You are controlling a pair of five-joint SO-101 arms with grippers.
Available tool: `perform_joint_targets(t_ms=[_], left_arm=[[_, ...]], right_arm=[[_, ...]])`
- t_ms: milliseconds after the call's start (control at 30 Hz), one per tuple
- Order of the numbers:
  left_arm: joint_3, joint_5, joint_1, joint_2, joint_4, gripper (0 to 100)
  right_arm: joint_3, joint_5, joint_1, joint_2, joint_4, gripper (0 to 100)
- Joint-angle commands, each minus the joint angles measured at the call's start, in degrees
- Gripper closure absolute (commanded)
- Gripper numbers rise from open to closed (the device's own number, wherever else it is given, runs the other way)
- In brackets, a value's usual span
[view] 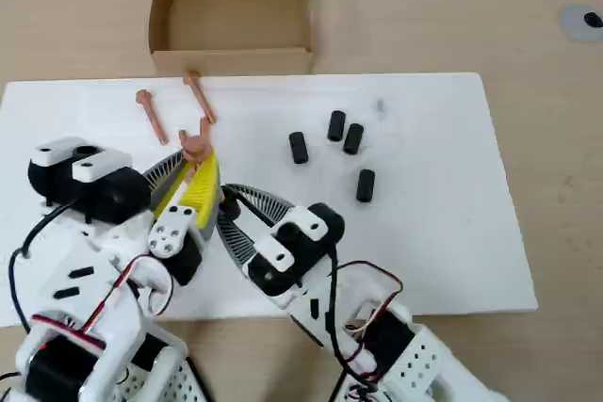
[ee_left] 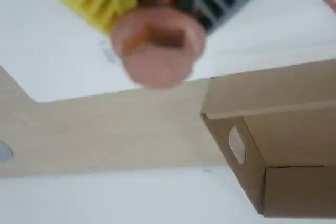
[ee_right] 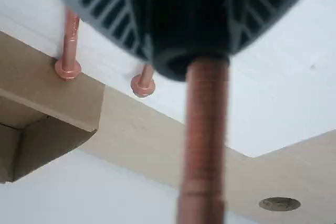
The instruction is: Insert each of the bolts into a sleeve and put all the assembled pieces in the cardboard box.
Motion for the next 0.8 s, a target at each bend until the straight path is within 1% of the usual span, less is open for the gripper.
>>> perform_joint_targets(t_ms=[0,333,467,767], left_arm=[[1.14,0.35,-0.97,0.4,-2.11,99],[0.79,0.26,-0.97,0.4,-2.37,99],[1.23,0.26,-1.05,0.4,-4.84,99],[1.32,0.26,-1.05,0.48,-5.27,99]], right_arm=[[0.04,-0.44,0.66,-1.19,-1.58,98.8],[0.04,-0.44,0.66,-1.19,-1.58,98.8],[0.04,-0.44,0.66,-1.19,-1.58,98.8],[0.04,-0.44,0.66,-1.19,-1.58,98.8]])
